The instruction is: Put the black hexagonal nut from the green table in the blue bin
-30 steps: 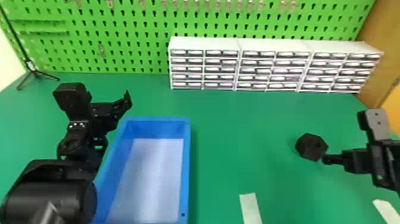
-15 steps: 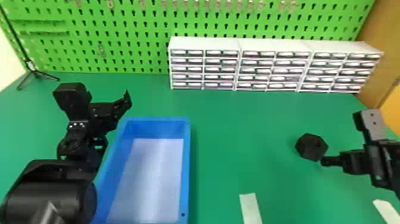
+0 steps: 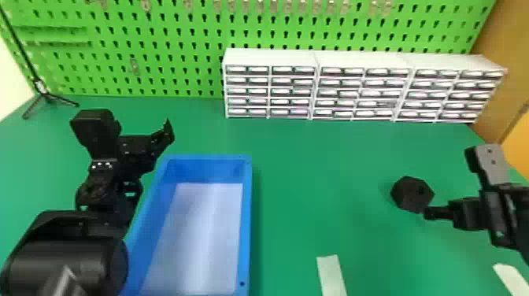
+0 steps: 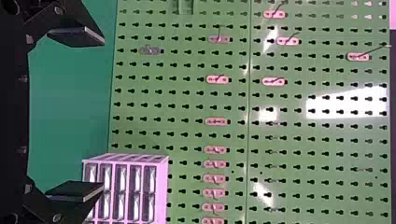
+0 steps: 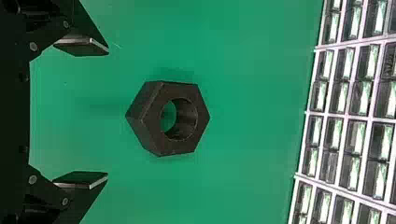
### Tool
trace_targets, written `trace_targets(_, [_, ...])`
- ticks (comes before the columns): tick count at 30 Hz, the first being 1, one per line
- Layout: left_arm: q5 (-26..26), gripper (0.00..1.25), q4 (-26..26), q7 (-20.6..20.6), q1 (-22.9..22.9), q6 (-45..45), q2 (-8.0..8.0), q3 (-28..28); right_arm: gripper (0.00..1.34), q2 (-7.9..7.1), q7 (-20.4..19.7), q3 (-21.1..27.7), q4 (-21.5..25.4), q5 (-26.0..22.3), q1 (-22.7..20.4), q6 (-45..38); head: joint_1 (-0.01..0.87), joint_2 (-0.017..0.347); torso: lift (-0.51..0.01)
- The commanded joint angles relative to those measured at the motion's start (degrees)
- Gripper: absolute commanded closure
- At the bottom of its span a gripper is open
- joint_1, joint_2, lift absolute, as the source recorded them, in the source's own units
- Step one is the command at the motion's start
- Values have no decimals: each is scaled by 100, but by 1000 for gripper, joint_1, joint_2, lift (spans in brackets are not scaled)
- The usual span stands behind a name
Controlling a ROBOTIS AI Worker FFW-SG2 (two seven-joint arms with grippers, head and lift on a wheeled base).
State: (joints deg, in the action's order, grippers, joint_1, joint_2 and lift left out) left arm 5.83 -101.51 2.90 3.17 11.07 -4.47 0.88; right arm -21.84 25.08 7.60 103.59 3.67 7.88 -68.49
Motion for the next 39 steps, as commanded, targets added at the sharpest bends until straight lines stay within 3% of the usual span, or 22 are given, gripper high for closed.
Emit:
trace_targets(1, [6, 185, 0, 0, 0, 0, -2, 0, 331, -22, 23, -21, -5, 11, 12, -15, 686, 28, -96])
trace_targets(23, [15, 185, 9, 0, 0, 0, -2, 0, 329, -31, 102, -65, -93, 81, 109, -50, 686, 28, -96])
trace_targets(39, [15, 185, 35, 0, 17, 0, -2, -17, 329, 74, 524, -206, -998, 618, 926, 161, 686, 28, -96])
